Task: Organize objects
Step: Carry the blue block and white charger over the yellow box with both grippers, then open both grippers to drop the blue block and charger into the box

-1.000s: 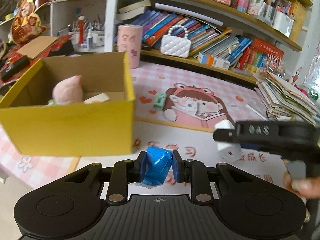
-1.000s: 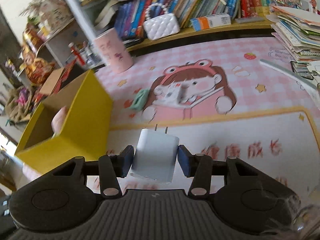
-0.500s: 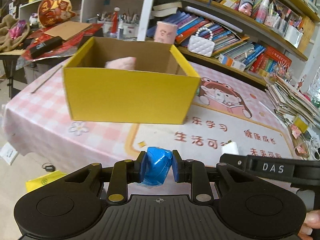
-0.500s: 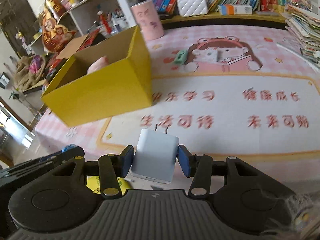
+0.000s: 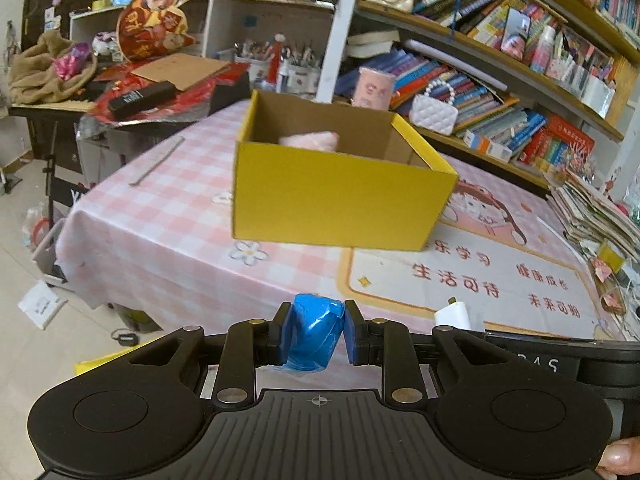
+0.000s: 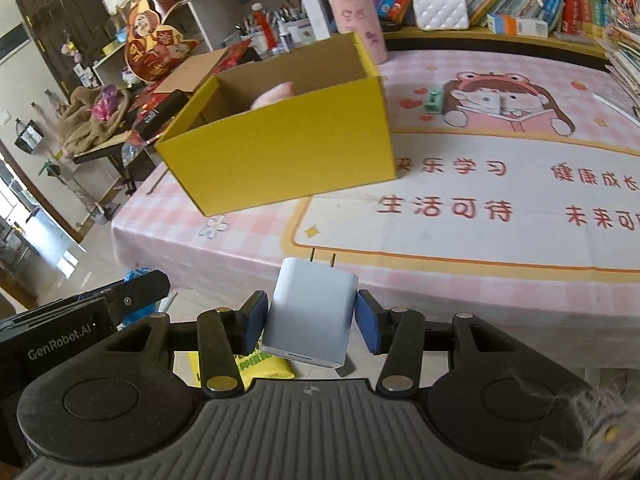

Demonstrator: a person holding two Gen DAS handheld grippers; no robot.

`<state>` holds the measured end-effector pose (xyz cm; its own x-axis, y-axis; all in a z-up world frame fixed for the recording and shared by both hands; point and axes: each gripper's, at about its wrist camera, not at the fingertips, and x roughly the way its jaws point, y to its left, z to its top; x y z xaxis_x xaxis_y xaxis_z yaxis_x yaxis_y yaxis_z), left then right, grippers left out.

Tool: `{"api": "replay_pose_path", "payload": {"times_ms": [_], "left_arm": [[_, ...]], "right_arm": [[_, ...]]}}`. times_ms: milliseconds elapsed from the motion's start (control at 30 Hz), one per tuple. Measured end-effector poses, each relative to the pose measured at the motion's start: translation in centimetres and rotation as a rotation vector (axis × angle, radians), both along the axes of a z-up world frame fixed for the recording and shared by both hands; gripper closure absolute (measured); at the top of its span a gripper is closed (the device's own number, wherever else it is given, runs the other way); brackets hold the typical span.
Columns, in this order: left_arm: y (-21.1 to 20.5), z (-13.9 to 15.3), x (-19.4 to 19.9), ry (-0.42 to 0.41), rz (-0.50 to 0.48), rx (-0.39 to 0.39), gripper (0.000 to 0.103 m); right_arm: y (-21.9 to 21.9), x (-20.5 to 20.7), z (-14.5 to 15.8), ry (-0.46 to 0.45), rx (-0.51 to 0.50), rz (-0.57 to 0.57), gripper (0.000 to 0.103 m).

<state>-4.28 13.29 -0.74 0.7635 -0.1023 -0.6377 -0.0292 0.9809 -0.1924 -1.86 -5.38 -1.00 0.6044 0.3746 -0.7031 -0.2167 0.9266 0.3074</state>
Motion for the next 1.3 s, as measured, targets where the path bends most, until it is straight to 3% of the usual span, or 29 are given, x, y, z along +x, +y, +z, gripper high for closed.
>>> {"api": "replay_pose_path", "payload": {"times_ms": [400,700,900,1300], "left_arm": [[2.7,3.8,1.9,-0.133,0.003,-0.027,0.079],[2.0,7.6,7.9,-0.265,0.013,-0.019,0.079],[1.5,5.8,12.8,-0.212,0.030,0.009,0.079],[0.1,1.2,20.5,-0.048,0.049,0.094,0.079]], "right_arm": [[2.3,2.0,3.3,-0.129,-0.021,0.014,0.057],[2.5,9.4,7.9,-0.304,-0.003,-0.021,0.057],[3.7,15.9,7.8,-0.321,-0.036,0.006,0.057],[6.8,27.1,4.2,-0.191,-0.178,0.174,0.057]]}}
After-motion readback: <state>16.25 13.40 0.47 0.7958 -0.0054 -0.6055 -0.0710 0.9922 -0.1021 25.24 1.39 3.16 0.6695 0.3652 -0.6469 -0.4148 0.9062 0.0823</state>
